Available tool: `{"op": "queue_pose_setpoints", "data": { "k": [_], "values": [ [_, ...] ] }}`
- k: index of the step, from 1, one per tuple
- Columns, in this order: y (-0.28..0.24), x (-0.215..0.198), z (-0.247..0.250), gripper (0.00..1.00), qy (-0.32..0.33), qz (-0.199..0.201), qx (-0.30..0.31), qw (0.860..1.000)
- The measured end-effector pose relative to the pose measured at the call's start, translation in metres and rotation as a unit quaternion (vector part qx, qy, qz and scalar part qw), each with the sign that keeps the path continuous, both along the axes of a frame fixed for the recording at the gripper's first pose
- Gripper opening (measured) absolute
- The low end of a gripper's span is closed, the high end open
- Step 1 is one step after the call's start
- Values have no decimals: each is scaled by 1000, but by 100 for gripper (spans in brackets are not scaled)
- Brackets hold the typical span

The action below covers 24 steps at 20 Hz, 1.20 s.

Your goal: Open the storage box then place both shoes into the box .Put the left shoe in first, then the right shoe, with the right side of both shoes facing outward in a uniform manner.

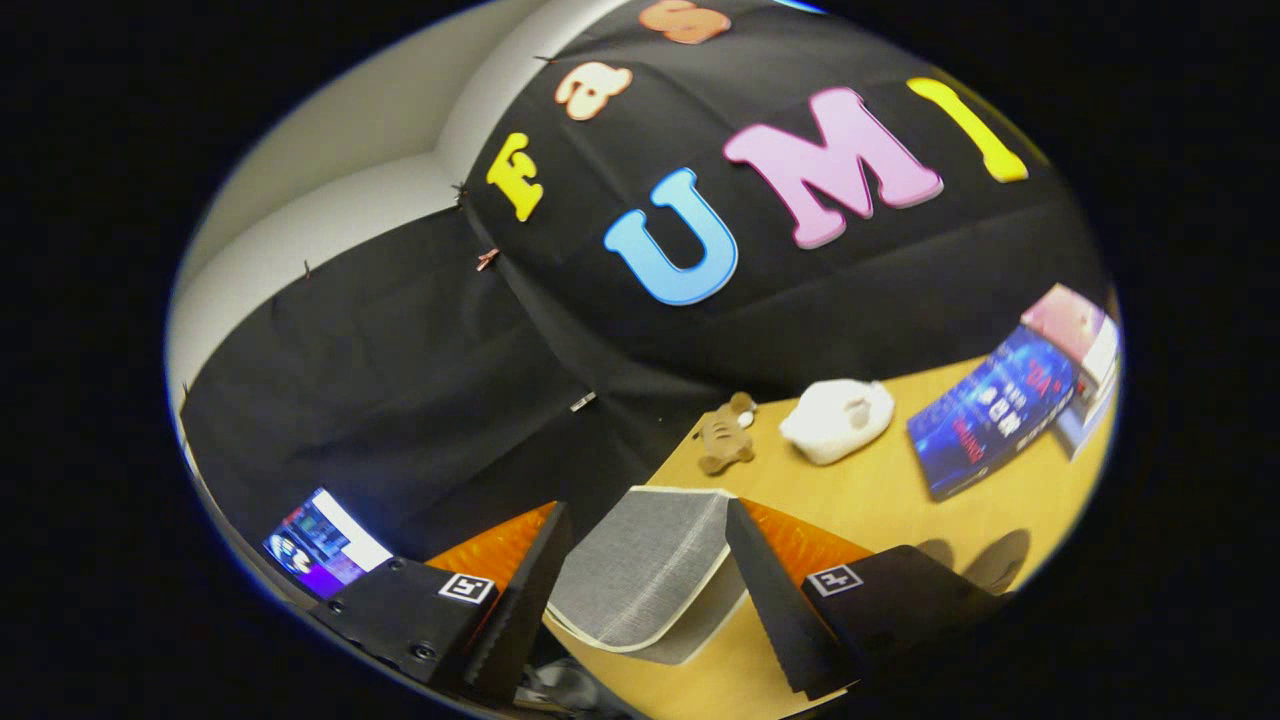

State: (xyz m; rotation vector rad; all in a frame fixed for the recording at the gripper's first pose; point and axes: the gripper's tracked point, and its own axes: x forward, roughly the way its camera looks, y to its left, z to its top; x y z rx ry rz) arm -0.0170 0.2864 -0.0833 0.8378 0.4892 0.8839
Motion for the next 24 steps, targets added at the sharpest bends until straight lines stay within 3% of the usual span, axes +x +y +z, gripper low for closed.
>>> {"op": "queue_pose_setpoints", "data": {
  "k": [5, 11, 17, 19, 24],
  "values": [
    [49, -5, -66, 97, 104, 89, 23, 990],
    [96, -16, -115, 96, 246, 156, 84, 953],
    [131, -29, -130, 92, 308, 198, 138, 920],
    [135, -30, -123, 84, 317, 207, 168, 910],
    [135, -34, -127, 41, 323, 228, 172, 902]
  ]
}}
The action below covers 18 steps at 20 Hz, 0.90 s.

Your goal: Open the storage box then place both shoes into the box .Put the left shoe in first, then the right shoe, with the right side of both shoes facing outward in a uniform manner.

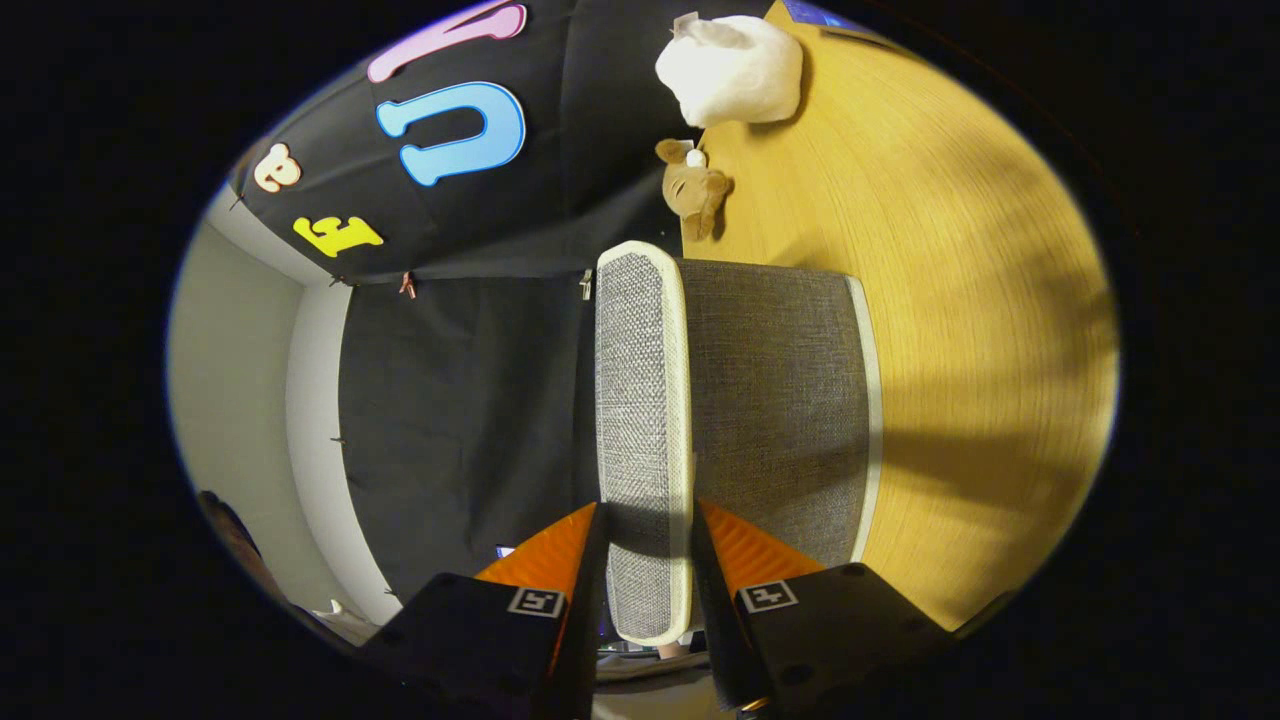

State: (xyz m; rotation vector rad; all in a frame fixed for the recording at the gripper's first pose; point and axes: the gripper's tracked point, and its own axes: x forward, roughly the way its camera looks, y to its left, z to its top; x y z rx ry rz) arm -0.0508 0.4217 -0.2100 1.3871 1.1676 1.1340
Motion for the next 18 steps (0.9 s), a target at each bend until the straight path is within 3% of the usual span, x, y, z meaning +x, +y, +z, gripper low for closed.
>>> {"op": "queue_pose_setpoints", "data": {
  "k": [3, 4, 9, 18],
  "values": [
    [-5, 6, 16, 10, -13, -25, 9, 1000],
    [-5, 6, 17, 7, -25, -28, 2, 999],
    [-12, 9, 44, 5, -62, -56, -26, 996],
    [25, 24, 153, 7, -154, -94, -17, 984]
  ]
}}
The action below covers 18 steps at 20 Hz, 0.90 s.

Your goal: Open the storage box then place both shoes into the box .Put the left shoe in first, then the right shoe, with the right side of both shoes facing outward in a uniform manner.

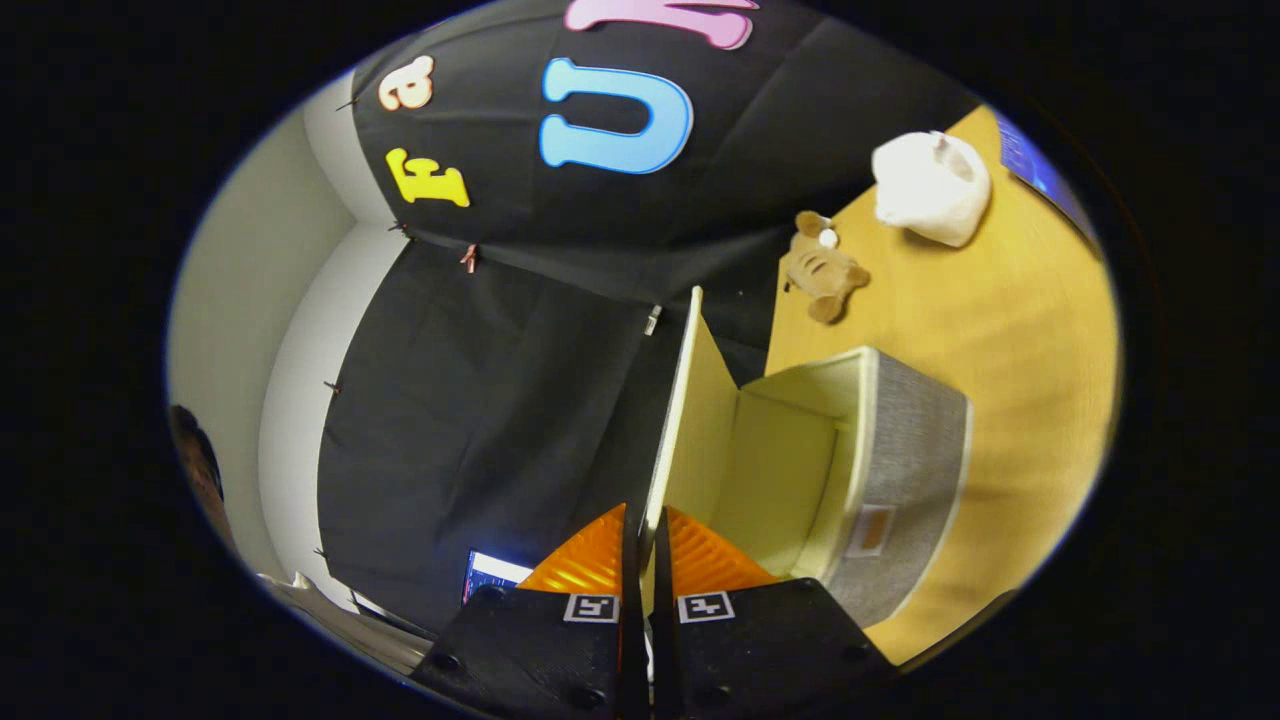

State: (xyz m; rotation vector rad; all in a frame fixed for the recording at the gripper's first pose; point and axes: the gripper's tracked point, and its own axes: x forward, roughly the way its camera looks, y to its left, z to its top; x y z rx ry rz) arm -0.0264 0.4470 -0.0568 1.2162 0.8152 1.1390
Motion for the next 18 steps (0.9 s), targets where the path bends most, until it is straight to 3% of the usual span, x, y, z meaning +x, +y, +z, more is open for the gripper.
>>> {"op": "queue_pose_setpoints", "data": {
  "k": [9, 14, 18],
  "values": [
    [106, -10, 70, 7, -87, 18, -10, 996],
    [156, -21, 74, 9, -114, 33, -31, 992],
    [182, -26, 73, 17, -126, 35, -44, 990]
  ]
}}
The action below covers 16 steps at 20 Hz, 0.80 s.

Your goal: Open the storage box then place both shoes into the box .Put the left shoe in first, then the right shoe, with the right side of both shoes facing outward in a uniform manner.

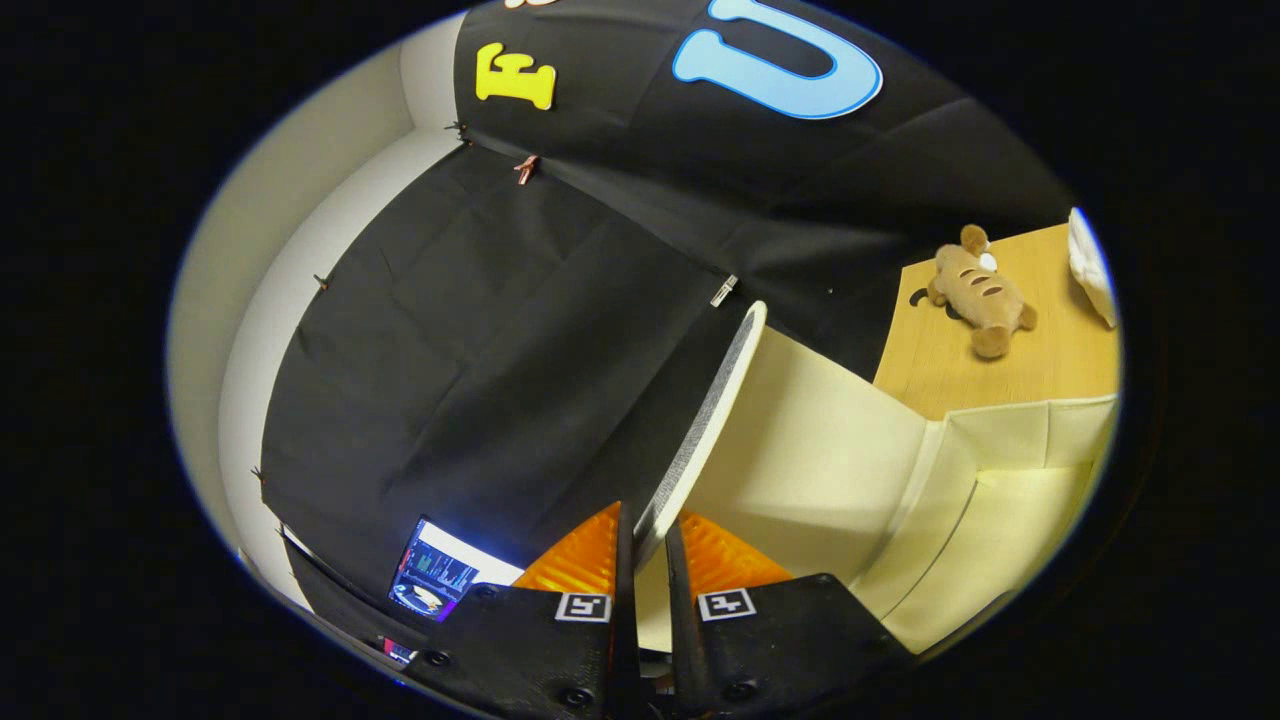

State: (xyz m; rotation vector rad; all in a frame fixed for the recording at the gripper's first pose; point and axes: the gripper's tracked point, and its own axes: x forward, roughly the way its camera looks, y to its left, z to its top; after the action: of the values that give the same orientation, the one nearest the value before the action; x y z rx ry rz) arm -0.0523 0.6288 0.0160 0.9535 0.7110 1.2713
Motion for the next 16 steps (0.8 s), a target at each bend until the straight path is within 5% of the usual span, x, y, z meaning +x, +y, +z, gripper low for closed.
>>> {"op": "queue_pose_setpoints", "data": {
  "k": [2, 7, 9, 16],
  "values": [
    [3, 3, -4, 26, -15, -7, -12, 1000],
    [2, 5, -13, 76, -32, -22, -36, 999],
    [-1, 8, -16, 88, -38, -33, -44, 998],
    [-36, 8, -29, 96, -59, -60, -77, 994]
  ]
}}
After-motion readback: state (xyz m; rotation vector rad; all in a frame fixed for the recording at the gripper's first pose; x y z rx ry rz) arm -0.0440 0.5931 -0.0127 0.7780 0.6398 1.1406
